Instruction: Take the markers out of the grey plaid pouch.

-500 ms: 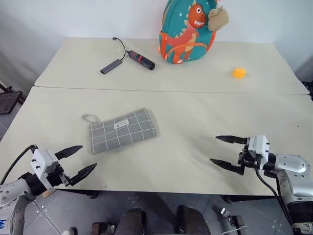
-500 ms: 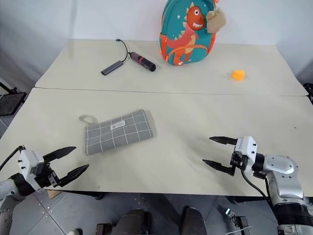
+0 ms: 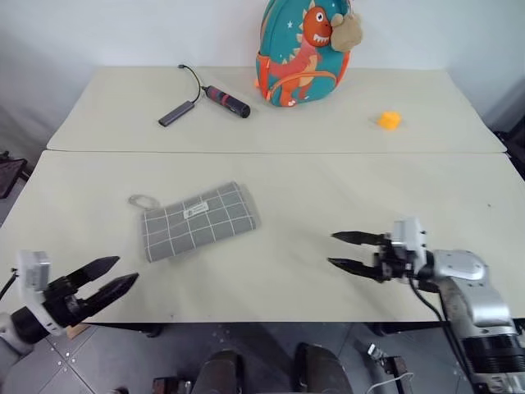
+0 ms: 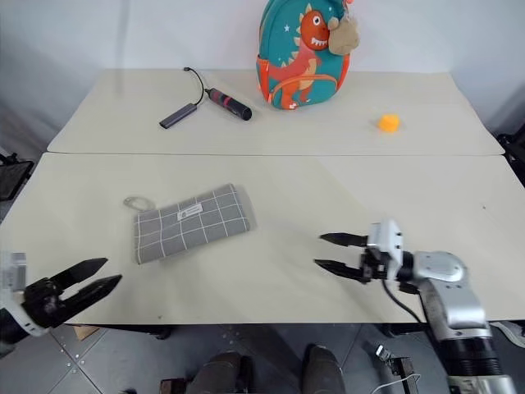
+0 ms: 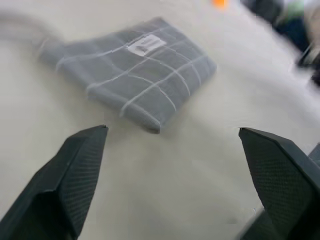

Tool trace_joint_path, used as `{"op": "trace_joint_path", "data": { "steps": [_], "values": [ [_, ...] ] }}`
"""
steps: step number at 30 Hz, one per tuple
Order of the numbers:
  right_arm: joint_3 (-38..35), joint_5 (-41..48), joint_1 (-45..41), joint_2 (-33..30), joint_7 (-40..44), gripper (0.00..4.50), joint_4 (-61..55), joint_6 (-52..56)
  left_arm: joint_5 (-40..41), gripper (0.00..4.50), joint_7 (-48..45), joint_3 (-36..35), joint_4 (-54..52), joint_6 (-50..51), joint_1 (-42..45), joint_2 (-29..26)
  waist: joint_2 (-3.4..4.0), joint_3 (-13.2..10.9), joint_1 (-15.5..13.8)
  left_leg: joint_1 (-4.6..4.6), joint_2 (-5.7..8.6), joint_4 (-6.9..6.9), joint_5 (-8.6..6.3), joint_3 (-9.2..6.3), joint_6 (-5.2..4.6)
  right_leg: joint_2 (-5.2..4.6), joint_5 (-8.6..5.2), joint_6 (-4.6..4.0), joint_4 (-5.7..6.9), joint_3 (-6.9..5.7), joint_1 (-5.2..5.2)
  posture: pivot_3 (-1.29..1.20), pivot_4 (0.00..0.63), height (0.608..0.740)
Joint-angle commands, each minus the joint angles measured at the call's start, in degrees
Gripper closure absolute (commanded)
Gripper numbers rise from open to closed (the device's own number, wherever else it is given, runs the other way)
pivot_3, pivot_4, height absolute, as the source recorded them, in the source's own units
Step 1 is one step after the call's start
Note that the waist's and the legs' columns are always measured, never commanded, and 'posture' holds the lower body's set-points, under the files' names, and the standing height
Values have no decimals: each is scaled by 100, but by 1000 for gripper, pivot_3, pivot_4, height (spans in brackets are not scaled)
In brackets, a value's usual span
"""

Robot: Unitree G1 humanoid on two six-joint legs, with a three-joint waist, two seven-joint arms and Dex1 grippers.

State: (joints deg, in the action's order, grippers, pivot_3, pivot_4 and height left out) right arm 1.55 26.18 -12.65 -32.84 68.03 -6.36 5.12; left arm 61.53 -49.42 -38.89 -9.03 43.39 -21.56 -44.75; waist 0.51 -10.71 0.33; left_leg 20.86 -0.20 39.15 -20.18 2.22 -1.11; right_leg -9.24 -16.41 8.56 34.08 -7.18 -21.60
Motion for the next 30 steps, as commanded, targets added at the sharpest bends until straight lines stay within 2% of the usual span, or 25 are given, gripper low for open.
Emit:
{"op": "trace_joint_path", "data": {
  "steps": [1, 4, 7, 11, 18, 23, 30],
  "values": [
    [452, -424, -405, 242, -620, 3390, -569, 319, 891, 0, 791, -288, 404, 1314, 271, -251, 2, -1, -13, 0, 3, 0, 0, -3, 1, -1, 0, -1, 3, 2, -3, 0, 150, 740],
    [944, -809, -1106, 902, -1582, 4459, -639, 1099, 1133, 0, 1463, -187, 1244, 2052, 1251, -540, -8, 3, -46, 4, 18, 2, 3, -10, 1, -9, -1, -2, 14, 2, -7, 0, 150, 740],
    [1421, -1257, -1554, 1391, -2083, 4489, -442, 1412, 1190, 0, 1957, -34, 1940, 2677, 2181, -706, -24, 12, -32, 12, 23, 2, 7, -15, 5, -10, -3, -7, 36, 4, -27, 0, 150, 740],
    [1755, -1675, -1892, 1800, -2473, 4489, -46, 1486, 1012, 0, 2329, 199, 2562, 3392, 3009, -792, -35, 18, 68, 29, 54, -1, 5, -1, 9, -10, -6, -11, 109, 19, -86, 0, 150, 740],
    [2012, -2198, -2550, 2634, -3080, 4489, 1111, 1591, 346, 0, 2216, 910, 3281, 4064, 4087, -941, -37, 18, 246, 27, 43, -7, 11, 5, 24, 5, -9, -16, 107, 17, -90, 0, 150, 740],
    [2303, -2565, -2677, 2658, -2987, 4489, 1589, 1553, -87, 0, 2030, 1078, 3567, 4117, 4472, -917, -37, 18, 288, 23, 42, -9, 12, 4, 27, 7, -10, -18, 114, 19, -89, 0, 150, 740],
    [2468, -2769, -2572, 2263, -2512, 4489, 1645, 1480, -660, 0, 1511, 1542, 4040, 4307, 4948, -1042, -44, 22, 285, 10, 43, -4, 14, 9, 30, 6, -10, -18, 127, 33, -85, 0, 150, 740]
  ]
}}
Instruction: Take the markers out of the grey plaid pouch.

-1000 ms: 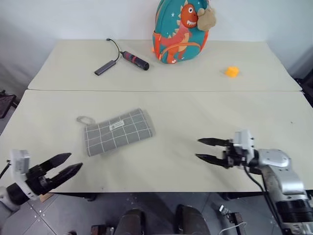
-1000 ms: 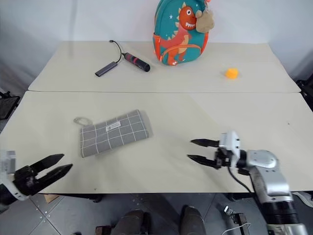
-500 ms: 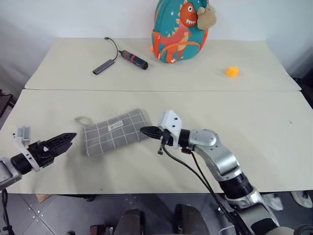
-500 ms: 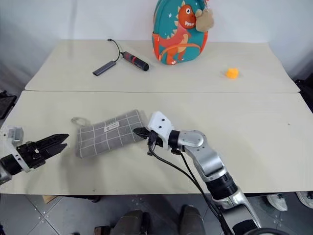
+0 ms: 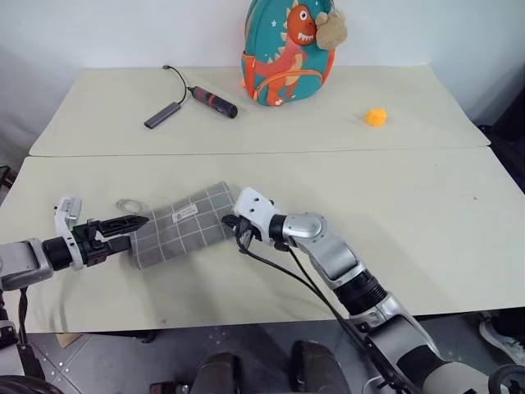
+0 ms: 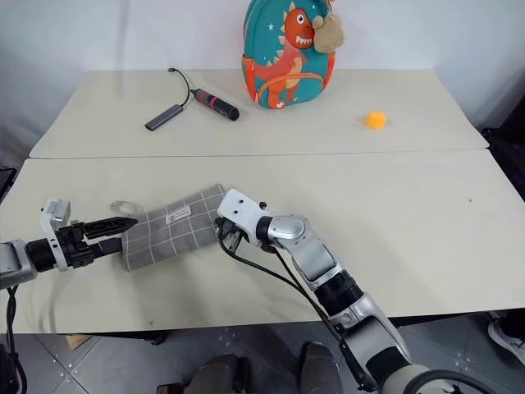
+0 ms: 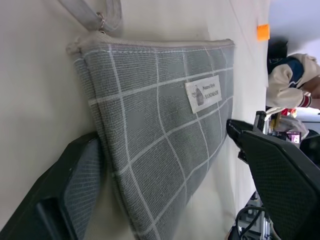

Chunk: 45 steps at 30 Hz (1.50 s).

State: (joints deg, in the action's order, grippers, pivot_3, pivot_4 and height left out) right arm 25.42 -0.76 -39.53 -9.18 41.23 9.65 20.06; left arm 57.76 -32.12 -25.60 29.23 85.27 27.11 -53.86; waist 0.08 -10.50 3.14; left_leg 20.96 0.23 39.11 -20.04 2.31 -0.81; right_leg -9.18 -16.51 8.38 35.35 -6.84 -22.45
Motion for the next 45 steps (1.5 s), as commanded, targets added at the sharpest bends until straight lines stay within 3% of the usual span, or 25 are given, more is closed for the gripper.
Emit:
{"op": "trace_joint_path", "data": {
  "steps": [1, 11, 17, 26, 32, 35, 38, 41, 45],
  "values": [
    [74, -78, 108, -137, 209, 4489, 55, -26, -385, 0, -335, 481, 182, 234, 115, -224, -1, 1, 6, -3, 0, 0, 0, 5, 0, 0, 0, 0, 2, 3, 0, 0, 150, 740],
    [35, -173, 68, -276, 358, 4489, 134, -211, -899, 0, -910, 744, 758, 185, 767, 155, -10, 6, -43, -8, 2, 2, 1, 13, -1, -2, 0, 0, 11, 17, 0, 0, 150, 740],
    [-32, -188, 85, -371, 383, 4500, 103, -236, -1165, 1418, -1274, 934, 904, 128, 889, 211, -11, 7, -65, -9, 3, 3, 1, 14, -1, -2, 0, 0, 11, 18, 0, 0, 150, 740],
    [-73, -165, 113, -420, 394, 4500, 68, -328, -1339, 4371, -1709, 1120, 875, 110, 994, 306, -12, 8, -97, -3, 1, 5, 1, 15, -1, -2, 0, 0, 10, 17, -4, 0, 150, 740],
    [-214, 138, 266, -492, 726, 4500, -172, -596, -1210, 4448, -1652, 863, 403, 183, 795, 551, -13, 8, -145, 1, 2, 7, 1, 13, -2, -4, 0, 0, 9, 18, -4, 0, 150, 740],
    [-416, 675, 457, -583, 1271, 4500, -551, -718, -1027, 4448, -1639, 439, 30, 112, 692, 705, -15, 7, -151, 7, 3, 8, 1, 7, -2, -4, 0, 0, 7, 17, -4, 0, 150, 740],
    [-1230, 1648, 806, -802, 1537, 4500, -1239, -333, -746, 4448, -1434, -493, -712, -711, 534, 1170, -21, 1, -151, 19, 1, 8, 1, 4, -2, -3, 0, 0, -2, 12, -10, 0, 150, 740],
    [-2114, 2745, 1333, -1602, 2175, 3920, -1957, 261, -694, 4500, -1963, -570, -2183, -1966, -109, 1582, -25, -1, -159, 31, -3, 12, 1, 0, -3, -4, 0, 0, -37, 8, -3, 0, 150, 740],
    [-2991, 3606, 1884, -2598, 2615, 2634, -2147, 985, -848, 4500, -2020, -366, -3239, -3280, -563, 2245, -25, -2, -222, 30, -6, 6, -5, 4, -16, -14, 1, 2, -59, 5, 9, 0, 150, 740]
  ]
}}
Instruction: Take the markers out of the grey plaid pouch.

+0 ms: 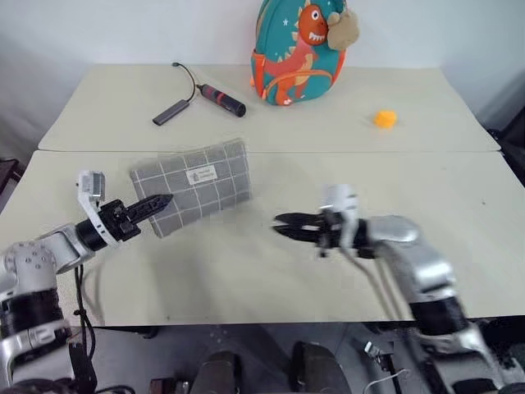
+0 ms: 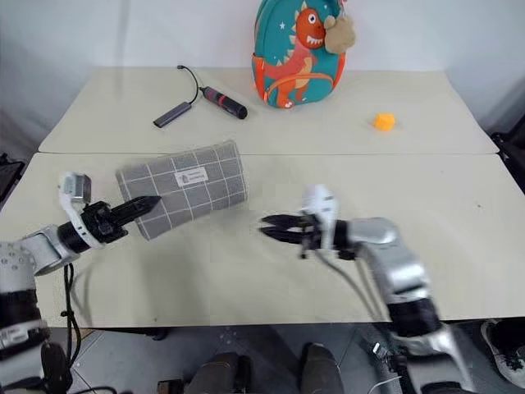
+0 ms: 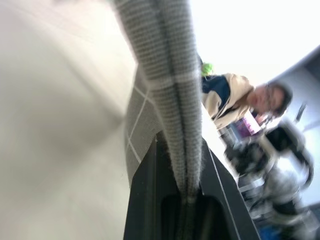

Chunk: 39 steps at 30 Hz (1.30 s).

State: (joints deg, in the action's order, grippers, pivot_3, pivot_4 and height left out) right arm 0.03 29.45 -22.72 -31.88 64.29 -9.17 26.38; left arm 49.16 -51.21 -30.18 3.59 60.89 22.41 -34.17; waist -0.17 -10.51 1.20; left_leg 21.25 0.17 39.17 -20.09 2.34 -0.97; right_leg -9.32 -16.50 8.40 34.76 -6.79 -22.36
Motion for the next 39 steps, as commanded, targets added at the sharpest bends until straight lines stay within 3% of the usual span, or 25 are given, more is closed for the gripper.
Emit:
{"op": "trace_joint_path", "data": {
  "steps": [1, 5, 8, 15, 20, 24, 28, 31, 39],
  "values": [
    [-600, 623, 277, -481, 342, 2373, -202, 349, -52, 4500, -153, 196, -823, -1066, -168, 370, -2, -1, -62, 1, 5, 2, 0, 9, 0, 2, 0, 0, -9, -2, 2, 0, 150, 740],
    [-1389, 738, 392, -1216, 436, 1026, 665, 515, -1226, 4500, -601, 1323, -1124, -3159, -442, 838, 0, -1, -124, -7, 7, 2, 2, 54, -3, 4, 3, 6, -15, 13, 0, 0, 150, 740],
    [-1776, 897, 313, -1473, 410, 60, 1156, 682, -1950, 4500, -820, 1970, -750, -4452, -385, 1097, 0, -1, -150, -3, 7, 2, 2, 95, -5, 5, 5, 9, -22, 13, -1, 0, 150, 740],
    [-2209, 1528, 110, -2221, 534, 17, 1619, 2057, -3422, 4500, -1323, 3124, 1000, -7649, 36, 1467, 0, -1, -245, 0, 5, 2, 3, 110, -14, 3, 7, 13, -25, 13, -7, 0, 150, 740],
    [-2087, 2228, -1107, -2530, -297, 17, 1705, 4234, -4242, 4500, -968, 3409, 2261, -9621, 656, 1521, 1, -1, -237, 2, 2, 8, 6, 116, -21, -4, 17, 13, -27, 12, -11, 0, 150, 740],
    [-1681, 2803, -1943, -1946, -802, 17, 1233, 5547, -4271, 4500, -1063, 3630, 2738, -10233, 833, 1619, 1, -1, -221, 3, -14, 7, 5, 70, -20, -4, 22, 6, -29, 10, -16, 0, 150, 740],
    [-1386, 3131, -2185, -1026, -1287, 17, 915, 6176, -4280, 4500, -993, 3749, 2961, -10450, 922, 1653, 1, -1, -243, 18, -3, 7, 5, 54, -21, -7, 23, 7, -32, -5, -18, 0, 150, 740],
    [-1067, 3152, -2123, -176, -1721, 17, 696, 6384, -4287, 4500, -918, 3805, 3007, -10405, 931, 1635, 2, -1, -255, 32, 6, 15, 6, 47, -22, -7, 24, 9, -29, -15, -22, 0, 150, 740],
    [-1070, 3114, -2067, 726, -2328, 17, 684, 6379, -4336, 4500, -762, 3874, 2856, -10282, 802, 1536, 4, 1, -228, 44, 11, 28, 7, 45, -25, -5, 25, 10, -25, -29, -19, 0, 150, 740]
  ]
}}
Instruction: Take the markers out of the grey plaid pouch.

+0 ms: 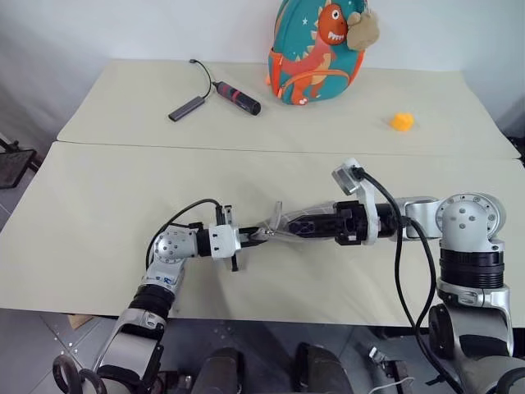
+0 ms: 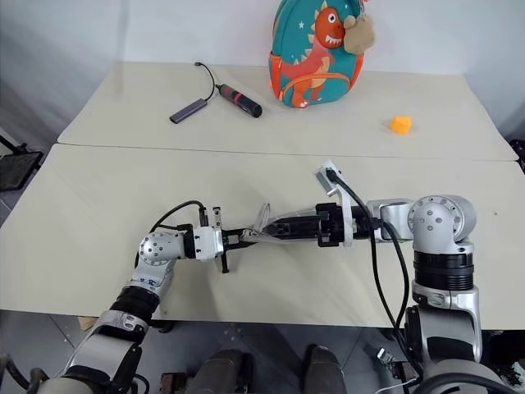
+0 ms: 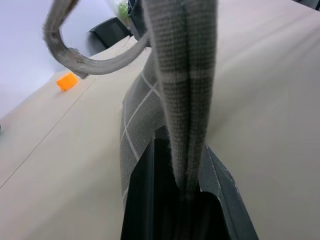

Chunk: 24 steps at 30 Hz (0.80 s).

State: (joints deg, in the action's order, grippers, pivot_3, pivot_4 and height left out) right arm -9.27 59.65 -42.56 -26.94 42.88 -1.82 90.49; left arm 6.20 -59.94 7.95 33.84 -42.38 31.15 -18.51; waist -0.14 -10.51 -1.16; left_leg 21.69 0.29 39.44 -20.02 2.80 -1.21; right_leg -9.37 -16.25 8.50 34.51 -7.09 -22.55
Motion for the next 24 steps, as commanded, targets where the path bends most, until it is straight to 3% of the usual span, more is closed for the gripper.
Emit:
{"op": "trace_joint_path", "data": {
  "steps": [1, 14, 24],
  "values": [
    [-147, 71, -100, 316, -254, 17, -25, -63, -46, 4500, 127, 76, -196, 59, -96, -35, 2, 1, 28, 0, -1, 0, 0, 2, 0, 1, 0, 0, 2, -2, 0, 0, 150, 740],
    [-424, 114, -186, 820, -744, 17, 193, -282, -42, 4500, 205, 204, -545, 355, -338, -116, 4, 2, 134, -1, -2, 0, 1, 3, 1, 1, 0, 0, 5, -7, 1, 0, 150, 740],
    [-533, 167, -83, 301, -585, 17, 184, -204, 26, 4500, 182, 182, -547, 483, -271, -145, 4, 2, 131, -1, -2, 0, 1, 4, 1, 1, 0, 0, 5, -7, 1, 0, 150, 740]
  ]
}}
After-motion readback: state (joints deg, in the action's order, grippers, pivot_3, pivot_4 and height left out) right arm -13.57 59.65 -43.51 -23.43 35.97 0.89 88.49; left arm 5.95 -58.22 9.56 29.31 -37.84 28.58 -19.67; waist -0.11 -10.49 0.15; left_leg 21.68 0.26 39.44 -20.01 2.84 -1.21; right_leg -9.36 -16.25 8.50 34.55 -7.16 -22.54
